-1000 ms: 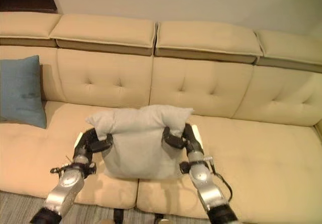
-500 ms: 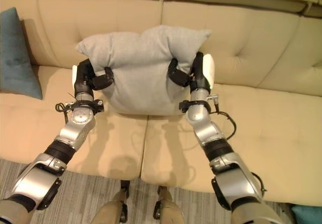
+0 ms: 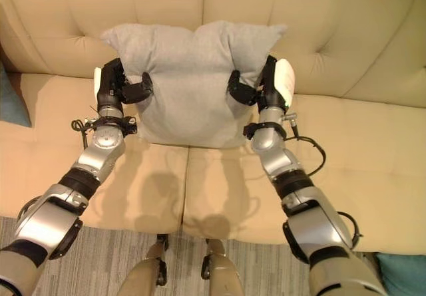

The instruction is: Pick up all the scattered cushions and arrange them neatly on the sofa.

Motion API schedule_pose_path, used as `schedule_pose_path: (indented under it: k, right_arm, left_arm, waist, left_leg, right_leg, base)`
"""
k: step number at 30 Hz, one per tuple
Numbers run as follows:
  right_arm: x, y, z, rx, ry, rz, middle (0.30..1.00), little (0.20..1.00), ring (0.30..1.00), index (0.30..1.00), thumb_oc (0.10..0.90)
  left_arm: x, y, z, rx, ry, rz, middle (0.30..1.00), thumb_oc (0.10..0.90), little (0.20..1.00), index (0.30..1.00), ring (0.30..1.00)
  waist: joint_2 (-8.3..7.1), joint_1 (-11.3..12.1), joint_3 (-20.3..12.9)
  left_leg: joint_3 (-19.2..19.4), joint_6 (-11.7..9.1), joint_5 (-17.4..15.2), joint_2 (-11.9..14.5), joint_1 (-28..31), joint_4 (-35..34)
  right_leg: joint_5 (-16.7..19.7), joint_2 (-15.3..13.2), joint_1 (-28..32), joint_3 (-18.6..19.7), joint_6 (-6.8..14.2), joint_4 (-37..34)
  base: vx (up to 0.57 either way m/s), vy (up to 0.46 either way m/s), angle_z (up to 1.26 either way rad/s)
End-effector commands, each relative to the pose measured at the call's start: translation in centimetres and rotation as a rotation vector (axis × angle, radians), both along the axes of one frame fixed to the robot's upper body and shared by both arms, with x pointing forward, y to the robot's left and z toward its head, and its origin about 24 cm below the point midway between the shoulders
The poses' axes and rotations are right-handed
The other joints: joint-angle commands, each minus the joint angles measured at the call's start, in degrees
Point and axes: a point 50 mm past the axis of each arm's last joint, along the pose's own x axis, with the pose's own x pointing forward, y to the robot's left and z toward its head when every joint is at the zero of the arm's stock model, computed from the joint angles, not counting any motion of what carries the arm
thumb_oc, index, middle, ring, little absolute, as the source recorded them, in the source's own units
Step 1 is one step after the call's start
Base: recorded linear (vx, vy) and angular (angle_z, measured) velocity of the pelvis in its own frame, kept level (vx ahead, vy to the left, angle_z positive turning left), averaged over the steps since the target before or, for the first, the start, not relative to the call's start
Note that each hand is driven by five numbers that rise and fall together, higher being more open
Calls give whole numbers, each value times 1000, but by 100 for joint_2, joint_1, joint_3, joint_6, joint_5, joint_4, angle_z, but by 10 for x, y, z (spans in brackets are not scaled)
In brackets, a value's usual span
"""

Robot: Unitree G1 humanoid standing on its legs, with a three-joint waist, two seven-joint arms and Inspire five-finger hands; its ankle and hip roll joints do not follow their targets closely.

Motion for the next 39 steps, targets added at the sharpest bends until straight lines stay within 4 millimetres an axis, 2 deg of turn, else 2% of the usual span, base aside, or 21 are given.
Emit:
schedule_pose_path:
  k: [1, 4, 6, 7, 8, 10, 13, 15, 16, 17, 19, 20, 21, 23, 24, 26, 28, 31, 33, 36, 39]
  right_arm:
    - [-7, -38, 40, 55, -158, -57, 900, 900, 900, 900, 800]
    - [-19, -67, 21, 96, -109, -111, 900, 900, 900, 900, 800]
    - [-22, -74, 16, 103, -93, -125, 900, 900, 900, 900, 800]
    - [-30, -84, -1, 119, -54, -143, 900, 900, 900, 900, 800]
    - [-31, -84, -1, 119, -53, -143, 900, 900, 900, 900, 800]
    - [-42, -91, -25, 129, 4, -155, 900, 900, 900, 900, 800]
    - [-55, -93, -50, 140, 60, -155, 900, 900, 900, 900, 800]
    - [-67, -92, -75, 163, 115, -160, 900, 900, 900, 900, 800]
    - [-84, -94, -102, 172, 193, -178, 900, 900, 900, 900, 800]
    - [-85, -94, -103, 171, 196, -179, 900, 900, 900, 900, 800]
    - [-117, -94, -148, 188, 339, -204, 900, 900, 900, 900, 800]
    - [-125, -94, -158, 184, 382, -203, 900, 900, 900, 900, 800]
    - [-143, -93, -180, 188, 468, -214, 900, 900, 900, 900, 800]
    - [-157, -89, -198, 203, 542, -209, 900, 900, 900, 900, 800]
    - [-169, -83, -214, 218, 610, -194, 900, 900, 900, 900, 800]
    - [-180, -76, -229, 231, 677, -179, 900, 900, 900, 900, 800]
    - [-184, -75, -235, 231, 708, -174, 900, 900, 900, 900, 800]
    - [-204, -68, -257, 232, 816, -158, 900, 900, 900, 900, 800]
    - [-213, -65, -268, 243, 873, -162, 900, 900, 900, 900, 800]
    - [-216, -65, -275, 220, 916, -165, 900, 900, 900, 900, 800]
    - [-220, -63, -281, 218, 957, -160, 900, 900, 900, 900, 800]
  left_arm:
    - [-6, 35, 47, 69, -198, 41, 900, 800, 900, 900, 900]
    - [-16, 78, 28, 55, -134, 157, 900, 800, 900, 900, 900]
    - [-20, 85, 22, 41, -121, 173, 900, 800, 900, 900, 900]
    - [-28, 96, 3, -2, -84, 195, 900, 800, 900, 900, 900]
    - [-28, 96, 3, -2, -84, 195, 900, 800, 900, 900, 900]
    - [-40, 100, -21, -44, -42, 198, 900, 800, 900, 900, 900]
    - [-54, 96, -49, -80, 1, 185, 900, 800, 900, 900, 900]
    - [-67, 87, -75, -104, 54, 169, 900, 800, 900, 900, 900]
    - [-88, 84, -108, -127, 143, 166, 900, 800, 900, 900, 900]
    - [-89, 84, -109, -127, 146, 166, 900, 800, 900, 900, 900]
    - [-129, 83, -164, -149, 341, 175, 900, 800, 900, 900, 900]
    - [-140, 83, -178, -159, 400, 182, 900, 800, 900, 900, 900]
    - [-167, 84, -207, -169, 530, 193, 900, 800, 900, 900, 900]
    - [-190, 84, -231, -119, 666, 178, 900, 800, 900, 900, 900]
    - [-214, 85, -253, -66, 803, 173, 900, 800, 900, 900, 900]
    - [-234, 86, -270, -16, 917, 163, 900, 800, 900, 900, 900]
    - [-241, 85, -276, 1, 958, 156, 900, 800, 900, 900, 900]
    - [-266, 84, -296, 58, 1092, 159, 900, 800, 900, 900, 900]
    - [-272, 83, -301, 80, 1133, 161, 900, 800, 900, 900, 900]
    - [-272, 84, -303, 102, 1151, 161, 900, 800, 900, 900, 900]
    - [-274, 84, -307, 105, 1176, 169, 900, 800, 900, 900, 900]
  waist:
    - [-136, 49, -436]
    - [-144, 49, -532]
    - [-149, 48, -550]
    - [-163, 56, -597]
    - [-167, 50, -613]
    - [-186, 52, -678]
    - [-206, 66, -730]
    - [-218, 93, -746]
    - [-240, 125, -718]
    - [-239, 126, -719]
    - [-259, 150, -665]
    - [-266, 159, -655]
    - [-265, 173, -644]
    - [-263, 174, -657]
    - [-247, 172, -674]
    - [-236, 170, -687]
    - [-226, 170, -690]
    - [-228, 163, -667]
    - [-242, 163, -618]
    - [-251, 174, -574]
    - [-367, 229, -429]
  left_leg:
    - [-102, -274, -503, -273, -3, 1]
    - [-99, -271, -529, -268, 34, 1]
    - [-97, -269, -535, -264, 49, 1]
    - [-100, -264, -555, -264, 84, 1]
    - [-102, -261, -526, -272, 57, 1]
    - [-99, -260, -541, -251, 115, 1]
    - [-111, -260, -554, -242, 177, 1]
    - [-125, -253, -565, -243, 259, 1]
    - [-125, -255, -577, -218, 399, 1]
    - [-126, -256, -580, -218, 414, 1]
    - [-117, -243, -633, -177, 747, 1]
    - [-109, -240, -643, -169, 820, 1]
    - [-100, -231, -677, -137, 1031, 1]
    - [-73, -216, -699, -107, 1201, 1]
    - [-38, -203, -729, -75, 1387, 1]
    - [-13, -196, -754, -45, 1558, 1]
    - [-14, -193, -763, -31, 1639, 1]
    - [-20, -215, -774, 35, 1867, 1]
    - [-49, -233, -727, 53, 1929, 1]
    - [-59, -248, -689, 66, 1970, 71]
    - [-252, -221, -1118, -4, 1763, 874]
  right_leg:
    - [-553, -108, 269, 80, 709, 28]
    - [-581, -105, 289, 66, 704, 28]
    - [-590, -104, 304, 64, 699, 28]
    - [-604, -101, 342, 63, 690, 28]
    - [-583, -109, 317, 61, 689, 28]
    - [-619, -110, 383, 35, 674, 28]
    - [-645, -107, 462, 4, 660, 28]
    - [-681, -105, 559, -12, 649, 28]
    - [-727, -111, 717, -48, 633, 28]
    - [-730, -111, 732, -49, 633, 28]
    - [-822, -103, 1085, -114, 621, 28]
    - [-844, -102, 1170, -126, 621, 28]
    - [-903, -91, 1387, -166, 620, 28]
    - [-952, -68, 1561, -175, 611, 28]
    - [-998, -44, 1750, -177, 608, 28]
    - [-1045, -11, 1920, -163, 596, 28]
    - [-1067, 2, 2001, -161, 585, 28]
    - [-1183, 72, 2284, -169, 522, 28]
    - [-1219, 88, 2377, -193, 500, 28]
    - [-1241, 88, 2430, -218, 497, 28]
    - [-1131, -2, 2373, -130, 467, 28]
  base:
    - [16, -9, -4]
    - [0, 0, 0]
    - [4, -8, 2]
    - [0, 0, 0]
    - [0, 0, 0]
    - [7, -20, 0]
    - [9, -33, 2]
    - [11, -43, 7]
    - [12, -47, 9]
    - [30, -62, 12]
    - [42, -56, 5]
    - [47, -69, 1]
    - [45, -54, 1]
    - [36, -42, 0]
    - [8, -32, -3]
    - [-6, -20, 0]
    - [0, 0, 0]
    - [-27, -47, 3]
    - [-64, -56, 8]
    - [-87, -16, 14]
    - [-211, 1, 8]
